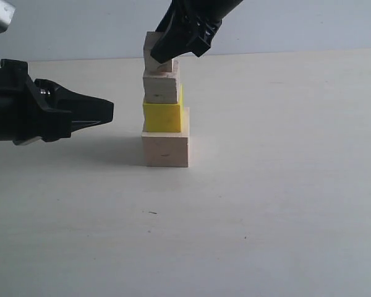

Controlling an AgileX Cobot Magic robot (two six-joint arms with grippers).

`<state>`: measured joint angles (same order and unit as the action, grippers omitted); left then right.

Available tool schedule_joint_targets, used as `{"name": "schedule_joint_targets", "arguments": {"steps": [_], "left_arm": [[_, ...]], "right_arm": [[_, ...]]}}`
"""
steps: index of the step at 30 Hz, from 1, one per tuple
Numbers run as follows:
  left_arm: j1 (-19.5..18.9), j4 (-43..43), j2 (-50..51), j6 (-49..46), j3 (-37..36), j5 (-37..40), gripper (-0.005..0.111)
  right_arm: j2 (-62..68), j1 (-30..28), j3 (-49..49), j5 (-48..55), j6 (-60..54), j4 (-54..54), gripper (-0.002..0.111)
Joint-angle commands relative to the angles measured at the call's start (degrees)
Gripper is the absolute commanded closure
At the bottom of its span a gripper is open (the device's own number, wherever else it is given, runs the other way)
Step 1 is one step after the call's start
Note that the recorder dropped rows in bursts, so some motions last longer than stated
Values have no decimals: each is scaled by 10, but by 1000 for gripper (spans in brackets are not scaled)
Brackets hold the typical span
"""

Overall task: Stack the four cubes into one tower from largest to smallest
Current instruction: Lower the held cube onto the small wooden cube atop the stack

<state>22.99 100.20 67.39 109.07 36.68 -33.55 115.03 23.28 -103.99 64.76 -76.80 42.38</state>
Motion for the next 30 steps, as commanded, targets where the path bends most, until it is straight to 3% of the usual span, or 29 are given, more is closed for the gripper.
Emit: {"name": "schedule_joint_targets", "arguments": {"steps": [1, 8, 30], "left_arm": [[4, -2, -4, -1, 0, 5, 107], [4, -2, -4, -1, 0, 5, 107], [4, -2, -4, -1, 0, 5, 107]], "right_arm": [[-1, 1, -4, 2, 3, 8, 108], [-1, 1, -4, 7, 3, -6, 106], [-1, 1, -4, -2, -3, 4, 61]]}}
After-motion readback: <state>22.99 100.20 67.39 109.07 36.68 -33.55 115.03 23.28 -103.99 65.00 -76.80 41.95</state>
